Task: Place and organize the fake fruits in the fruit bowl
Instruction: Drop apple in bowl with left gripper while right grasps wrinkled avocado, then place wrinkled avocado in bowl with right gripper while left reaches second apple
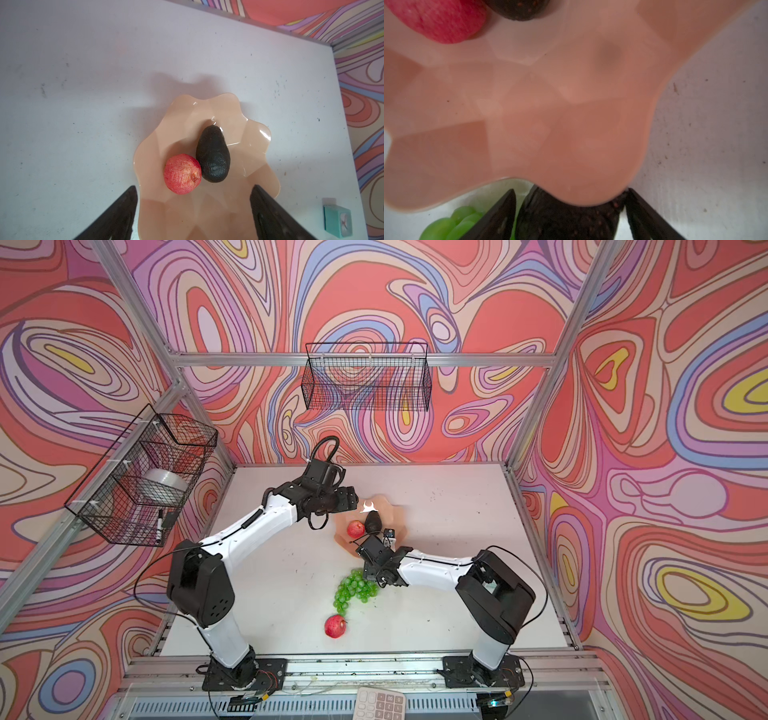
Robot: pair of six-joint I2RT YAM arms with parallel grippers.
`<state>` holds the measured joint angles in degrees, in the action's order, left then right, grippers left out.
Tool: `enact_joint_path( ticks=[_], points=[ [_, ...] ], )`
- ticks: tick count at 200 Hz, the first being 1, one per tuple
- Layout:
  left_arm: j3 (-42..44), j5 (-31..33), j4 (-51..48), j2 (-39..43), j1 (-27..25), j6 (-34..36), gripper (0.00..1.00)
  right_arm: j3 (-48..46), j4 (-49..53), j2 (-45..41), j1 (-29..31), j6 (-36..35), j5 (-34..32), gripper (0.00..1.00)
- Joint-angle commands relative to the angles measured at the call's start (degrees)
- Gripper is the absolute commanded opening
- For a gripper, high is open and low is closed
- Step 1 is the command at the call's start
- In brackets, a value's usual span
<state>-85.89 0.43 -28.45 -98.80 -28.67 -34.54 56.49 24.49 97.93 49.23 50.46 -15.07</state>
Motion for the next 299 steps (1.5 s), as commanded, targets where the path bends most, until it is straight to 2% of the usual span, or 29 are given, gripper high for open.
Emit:
enact_joint_path(
  ticks=[1, 34, 51, 82, 104, 135, 150, 169, 184, 200, 223, 254, 299],
  points=[
    [4.4, 3.67, 4.22, 5.67, 1.13, -2.52, 0.87, 0.73, 2.87, 0.77, 0.36, 1.52, -3.29, 0.78],
    [9.37, 6.01, 5.58, 13.11, 2.35, -2.91, 0.88, -0.41, 3.86, -0.01, 0.42, 2.64, -4.83, 0.6],
    [11.58, 7.33, 5.68, 16.7, 2.72, -2.51, 0.89, -1.09, 5.19, -1.1, 0.38, 3.05, -5.91, 0.54],
    [15.78, 9.87, 4.99, 23.2, 3.39, -1.56, 0.92, -3.71, 10.58, -6.81, 0.38, 3.66, -8.5, 0.49],
    [18.81, 12.09, 3.21, 27.47, 3.55, -0.81, 0.93, -3.88, 16.95, -14.36, 0.28, 3.23, -10.93, 0.48],
    [24.28, 15.0, 2.19, 34.52, 3.97, -0.5, 0.95, 3.78, 23.28, -19.55, 0.14, -4.04, -17.15, 0.47],
    [26.72, 15.93, 1.76, 37.99, 4.06, -0.6, 0.96, 9.22, 21.85, -17.53, -0.92, -9.64, -17.1, 0.47],
    [28.95, 15.51, -0.09, 42.01, 4.12, -0.71, 0.96, 14.57, 16.95, -12.09, -3.7, -15.71, -13.51, 0.47],
    [30.34, 13.94, -2.23, 45.01, 4.06, -0.49, 0.96, 18.74, 13.75, -6.58, -6.11, -19.0, -9.96, 0.46],
    [31.35, 12.89, -5.65, 48.31, 4.12, -0.7, 0.96, 22.35, 11.44, -0.89, -6.9, -21.58, -9.34, 0.46],
    [33.07, 10.73, -9.91, 53.41, 4.09, -0.69, 0.95, 25.47, 9.02, 5.98, -8.67, -22.9, -5.82, 0.46],
    [34.47, 7.78, -14.13, 58.89, 4.09, -0.46, 0.94, 26.22, 7.64, 10.28, -10.62, -23.55, -4.44, 0.46],
    [34.68, 1.4, -19.1, 57.4, 4.04, -0.92, 0.92, 26.03, 6.13, 13.79, -11.09, -23.23, -2.41, 0.47]
  ],
)
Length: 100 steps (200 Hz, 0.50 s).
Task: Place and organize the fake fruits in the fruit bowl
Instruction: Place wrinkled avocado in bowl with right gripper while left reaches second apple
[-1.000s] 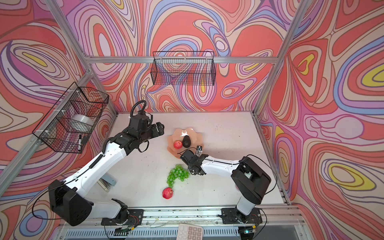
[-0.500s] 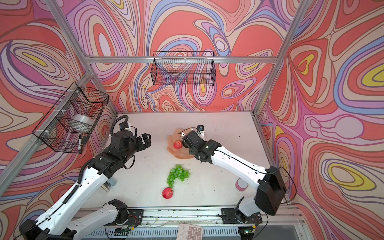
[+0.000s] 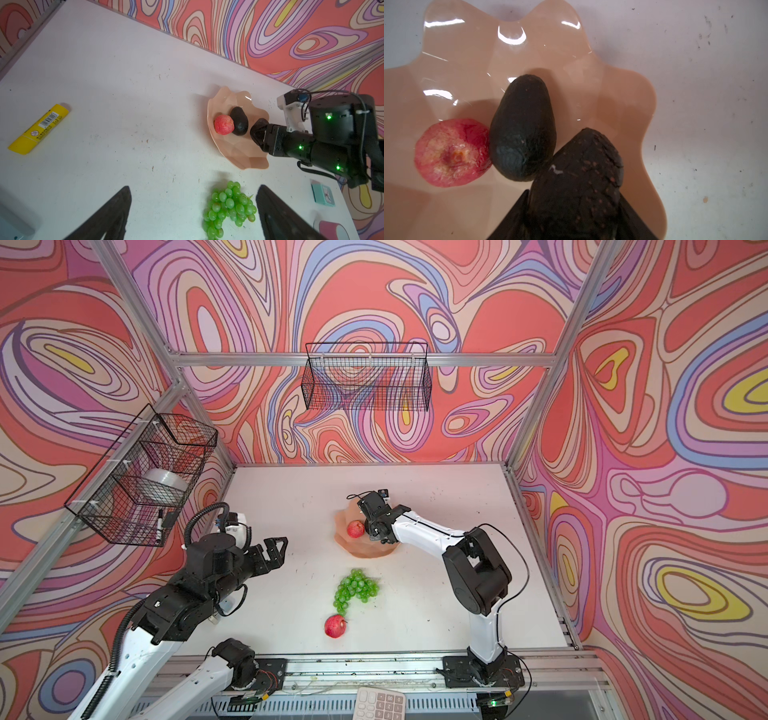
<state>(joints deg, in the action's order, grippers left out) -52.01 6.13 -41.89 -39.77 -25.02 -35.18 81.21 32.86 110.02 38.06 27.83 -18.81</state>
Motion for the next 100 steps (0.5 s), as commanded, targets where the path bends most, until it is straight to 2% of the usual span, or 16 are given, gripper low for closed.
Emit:
enact_joint_path(
  ticks=[1, 48, 100],
  points=[
    [0.83, -4.47, -5.7, -1.72, 0.4, -0.26, 0.92, 1.4, -2.3, 1.83, 0.08, -0.6, 1.32, 0.47],
    [2.52, -10.03, -6.69, -2.75, -1.42, -1.88, 0.9, 2.2, -1.86, 5.05, -0.01, 0.44, 3.18, 0.51],
    [5.09, -5.99, -9.77, -2.94, -13.09, -8.03, 0.89, 3.43, -0.78, 2.87, -0.01, 0.39, 2.61, 0.72]
  ],
)
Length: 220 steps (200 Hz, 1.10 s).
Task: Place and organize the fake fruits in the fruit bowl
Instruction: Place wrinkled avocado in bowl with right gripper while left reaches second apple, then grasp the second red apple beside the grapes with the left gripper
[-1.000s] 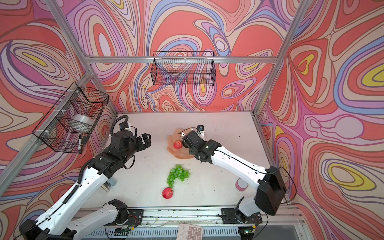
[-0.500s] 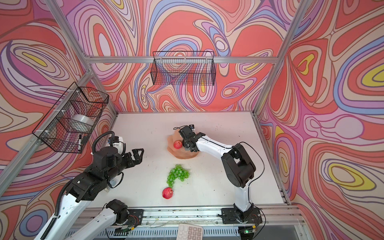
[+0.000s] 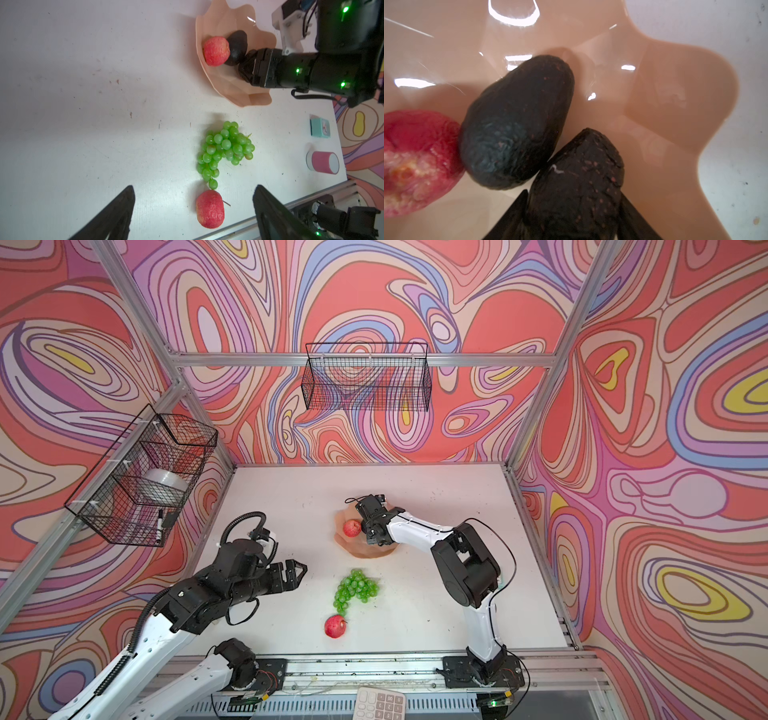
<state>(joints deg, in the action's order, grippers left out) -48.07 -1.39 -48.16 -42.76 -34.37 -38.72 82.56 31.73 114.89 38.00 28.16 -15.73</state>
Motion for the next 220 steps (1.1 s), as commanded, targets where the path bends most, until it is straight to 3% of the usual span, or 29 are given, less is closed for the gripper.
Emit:
enact_joint_path(
  ticks=[1, 41, 84, 112, 220],
  points=[
    [1.24, 1.5, -3.51, 0.05, -3.93, -4.68, 0.89, 2.16, 0.4, -2.15, 0.06, 0.06, -0.46, 0.72],
    [4.19, 3.2, -2.64, -1.74, -12.59, -9.89, 0.89, 2.36, 0.77, -8.35, -0.27, -0.39, -0.69, 0.85],
    [3.53, 6.2, -1.11, -9.45, -25.39, -15.68, 0.88, 1.37, 1.19, -17.44, -1.97, -0.57, -2.27, 0.9],
    [3.69, 7.03, -0.41, -14.88, -30.25, -19.0, 0.88, -0.9, 1.34, -22.26, -2.96, -0.58, -4.02, 0.92],
    [5.79, 5.0, 8.76, -33.46, -31.22, -19.71, 0.88, -8.24, 0.03, -31.92, -4.13, 0.71, -4.99, 0.96]
  ],
)
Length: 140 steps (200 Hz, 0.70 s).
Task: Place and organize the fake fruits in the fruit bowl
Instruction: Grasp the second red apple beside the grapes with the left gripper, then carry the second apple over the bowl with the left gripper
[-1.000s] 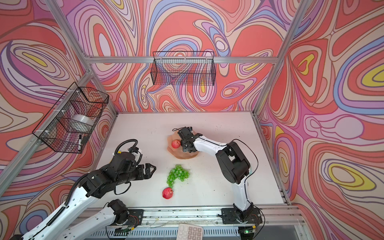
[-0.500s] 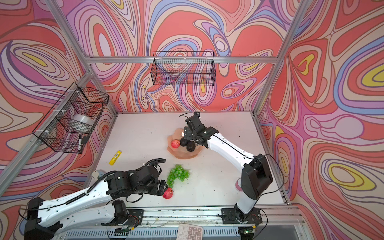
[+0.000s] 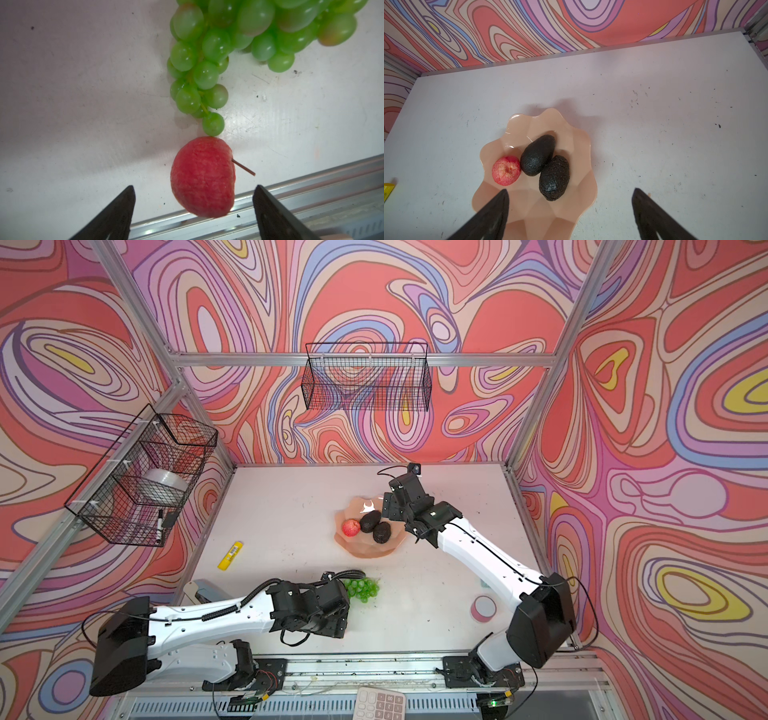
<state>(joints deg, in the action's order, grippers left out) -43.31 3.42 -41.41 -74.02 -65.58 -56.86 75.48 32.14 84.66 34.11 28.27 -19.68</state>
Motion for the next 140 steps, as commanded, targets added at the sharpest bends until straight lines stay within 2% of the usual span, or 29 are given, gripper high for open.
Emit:
enact_joint_path(
  ticks=[1, 10, 44, 75, 92, 122, 140],
  points=[
    [1.03, 0.14, 2.06, -2.33, -0.04, -1.62, 0.88, -1.14, -0.36, -1.73, -0.25, 0.62, -1.05, 0.95],
    [1.12, -0.31, 2.66, -3.39, 0.05, -1.72, 0.85, -1.3, -0.49, -1.81, -0.27, 0.7, -0.99, 0.95],
    [2.32, -0.54, 3.44, -4.91, 0.12, -2.88, 0.64, -2.43, -1.57, -2.28, -0.26, 0.73, -0.66, 0.96],
    [2.75, 0.21, 1.91, -3.37, 0.28, -3.32, 0.5, -2.75, -2.18, -1.87, -0.25, 0.64, -0.26, 0.95],
    [2.53, 1.3, -0.17, -0.72, 0.29, -3.0, 0.38, -3.06, -2.78, -1.57, -0.33, 0.56, -0.01, 0.95],
    [-1.31, 7.2, -8.38, 7.76, 1.11, -0.68, 0.37, -2.81, -3.05, -0.73, -0.3, 0.47, 0.61, 0.95],
    [-5.2, 9.06, -10.75, 12.37, 4.86, 3.65, 0.37, -3.06, -2.92, -0.64, -0.34, 0.45, 1.07, 0.95]
  ],
)
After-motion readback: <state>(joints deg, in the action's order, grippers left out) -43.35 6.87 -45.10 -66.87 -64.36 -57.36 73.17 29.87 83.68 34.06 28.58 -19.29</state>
